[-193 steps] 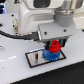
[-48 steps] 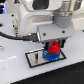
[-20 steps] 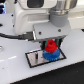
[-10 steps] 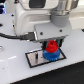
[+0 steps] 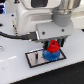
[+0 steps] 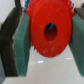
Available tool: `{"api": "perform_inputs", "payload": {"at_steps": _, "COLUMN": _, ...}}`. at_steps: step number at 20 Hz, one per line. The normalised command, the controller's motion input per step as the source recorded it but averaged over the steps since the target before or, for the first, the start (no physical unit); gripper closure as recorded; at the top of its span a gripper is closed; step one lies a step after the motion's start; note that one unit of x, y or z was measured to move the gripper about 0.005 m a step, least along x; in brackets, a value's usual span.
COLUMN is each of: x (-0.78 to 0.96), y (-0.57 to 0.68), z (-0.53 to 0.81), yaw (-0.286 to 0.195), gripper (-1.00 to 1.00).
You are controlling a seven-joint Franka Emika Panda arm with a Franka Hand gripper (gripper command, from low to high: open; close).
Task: Insert the blue gear onto the right peg, followed by the red gear
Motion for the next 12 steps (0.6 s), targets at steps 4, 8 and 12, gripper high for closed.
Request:
{"api": "perform_inputs", "payload": {"at_steps": 4, "x": 0.04, "y": 0.01, "z": -0.37, "yaw": 0.0, "gripper": 1.0}}
{"api": "perform_inputs", "payload": {"at_steps": 8, "x": 0.03, "y": 0.01, "z": -0.42, "yaw": 0.0, "gripper": 1.0}}
{"api": "perform_inputs", "payload": {"at_steps": 12, "x": 0.04, "y": 0.09, "z": 0.08, "yaw": 0.0, "gripper": 1.0}}
